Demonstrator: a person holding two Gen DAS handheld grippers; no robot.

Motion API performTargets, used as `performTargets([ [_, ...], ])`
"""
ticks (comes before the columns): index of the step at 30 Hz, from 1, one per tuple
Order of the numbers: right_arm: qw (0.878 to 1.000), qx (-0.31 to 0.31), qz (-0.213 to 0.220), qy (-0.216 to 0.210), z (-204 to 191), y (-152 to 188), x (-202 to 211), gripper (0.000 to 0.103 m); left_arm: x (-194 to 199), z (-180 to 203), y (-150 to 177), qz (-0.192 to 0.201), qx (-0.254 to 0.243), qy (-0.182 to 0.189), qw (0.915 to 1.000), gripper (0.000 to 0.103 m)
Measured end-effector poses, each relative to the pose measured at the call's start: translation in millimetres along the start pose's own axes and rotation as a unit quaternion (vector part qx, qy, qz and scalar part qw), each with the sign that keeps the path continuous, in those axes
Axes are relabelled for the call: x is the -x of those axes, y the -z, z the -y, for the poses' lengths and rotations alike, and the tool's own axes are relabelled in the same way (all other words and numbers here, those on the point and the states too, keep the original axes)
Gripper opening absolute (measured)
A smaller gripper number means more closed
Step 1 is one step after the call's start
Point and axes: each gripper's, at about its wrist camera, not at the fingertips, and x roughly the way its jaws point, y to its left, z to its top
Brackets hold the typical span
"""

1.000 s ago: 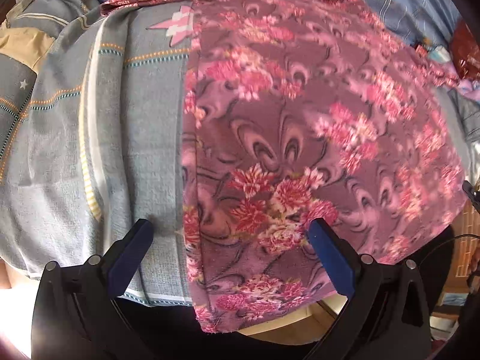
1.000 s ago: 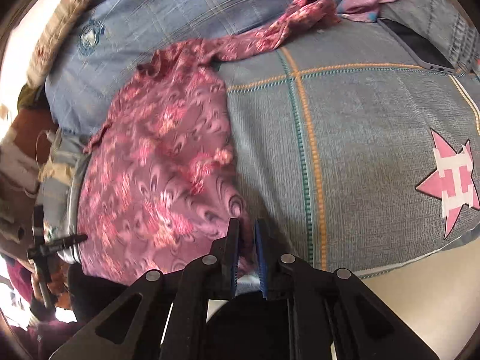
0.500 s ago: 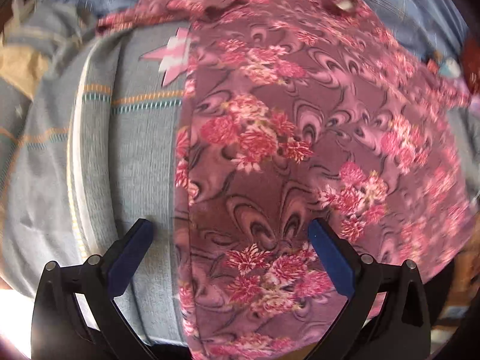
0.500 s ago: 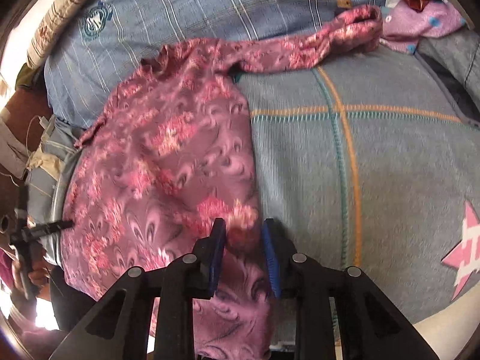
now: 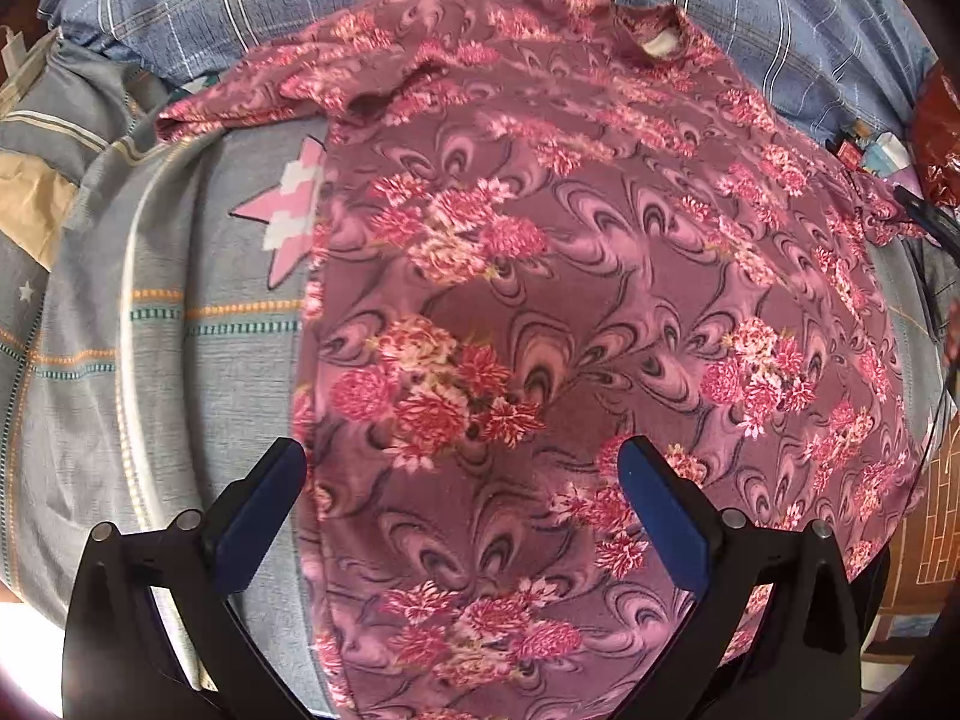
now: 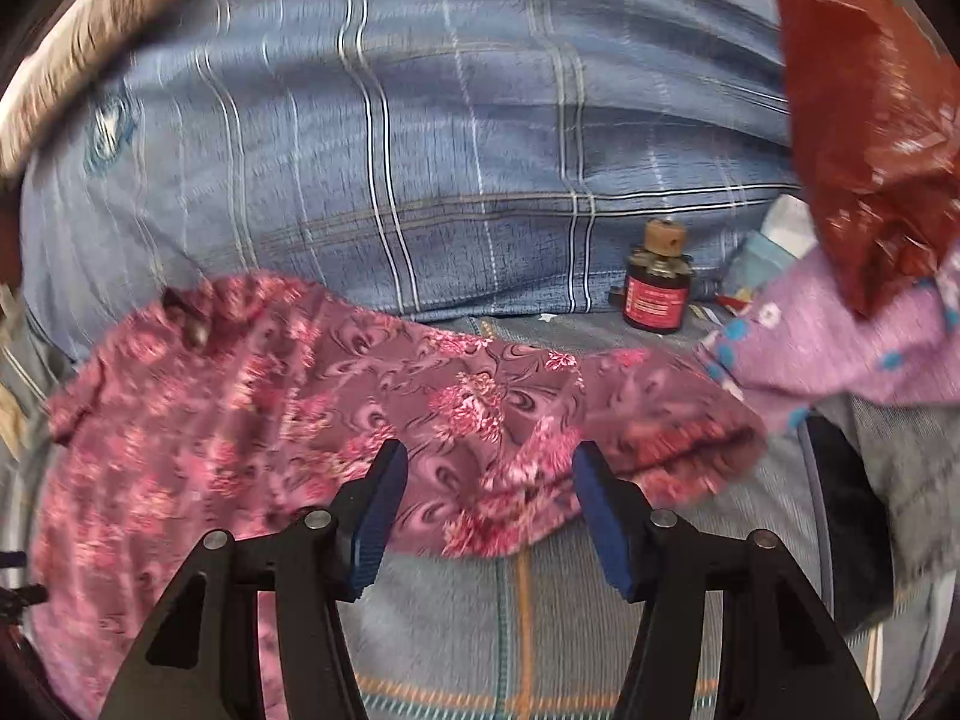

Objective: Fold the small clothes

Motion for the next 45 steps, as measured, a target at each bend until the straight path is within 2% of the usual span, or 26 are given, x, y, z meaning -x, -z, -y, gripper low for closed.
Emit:
performTargets([
  [3, 0.997, 0.025, -0.044, 0.05, 0, 1, -40, 0.06, -2, 0, 0, -0.005, -0.004, -0.004, 1.0, 0.103],
  [7, 0.993, 0.002, -0.068, 0.094, 26, 10, -64, 0.059, -5, -1, -3, -0.008, -0.003, -0.006, 0.9999, 0.103],
  [9, 0.996, -0.032, -0.05, 0.072, 44, 12, -60, 0.052, -7, -2, -5, -0.01, 0.0, -0.002, 0.9999, 0.103],
  [10, 0.996, -0.049, -0.045, 0.06, 51, 13, -57, 0.04, -7, -2, -6, -0.011, 0.001, -0.001, 0.9999, 0.103],
  [12, 0.995, -0.085, -0.035, 0.038, 70, 13, -49, 0.027, -7, -2, -8, -0.012, 0.0, 0.0, 0.9999, 0.103],
  [16, 0.986, -0.167, 0.019, 0.012, 111, 3, -12, 0.024, -4, 0, -9, -0.009, -0.002, 0.003, 1.0, 0.103],
  [18, 0.969, -0.238, 0.061, -0.003, 145, -4, 11, 0.024, -3, 0, -10, -0.007, -0.001, 0.002, 1.0, 0.103],
  [21, 0.94, -0.332, 0.077, 0.018, 198, -3, 26, 0.03, -2, 0, -11, -0.005, 0.003, -0.003, 1.0, 0.103],
  [24, 0.922, -0.378, 0.086, 0.01, 227, 8, 38, 0.035, -1, 0, -12, -0.005, 0.004, -0.002, 1.0, 0.103],
  [26, 0.912, -0.392, 0.116, -0.015, 233, 21, 51, 0.05, -1, -1, -14, -0.005, 0.003, -0.007, 1.0, 0.103],
  [27, 0.91, -0.395, 0.124, -0.02, 234, 25, 55, 0.064, -1, -1, -16, -0.005, 0.005, -0.009, 0.9999, 0.103],
  [28, 0.91, -0.394, 0.13, -0.02, 232, 31, 60, 0.071, -2, -2, -18, -0.007, 0.008, -0.008, 0.9999, 0.103],
  [31, 0.92, -0.37, 0.125, -0.015, 225, 36, 54, 0.071, -4, 0, -21, -0.012, 0.019, 0.007, 0.9997, 0.103],
  [35, 0.936, -0.337, 0.098, 0.001, 211, 26, 27, 0.071, -4, 6, -22, -0.008, 0.022, 0.017, 0.9996, 0.103],
  [38, 0.949, -0.298, 0.076, 0.066, 204, 7, 6, 0.069, -6, 10, -22, -0.008, 0.016, 0.009, 0.9998, 0.103],
  [39, 0.951, -0.294, 0.067, 0.071, 203, 4, 0, 0.054, -8, 10, -22, -0.01, 0.014, 0.007, 0.9998, 0.103],
  [40, 0.954, -0.288, 0.064, 0.057, 201, 0, -6, 0.013, -10, 10, -21, -0.012, 0.013, 0.007, 0.9998, 0.103],
  [42, 0.962, -0.262, 0.063, 0.052, 188, -13, -8, 0.008, -12, 9, -20, -0.014, 0.012, 0.011, 0.9998, 0.103],
  [45, 0.973, -0.211, 0.095, 0.017, 147, -32, 5, 0.008, -10, 8, -23, -0.007, 0.008, 0.018, 0.9998, 0.103],
])
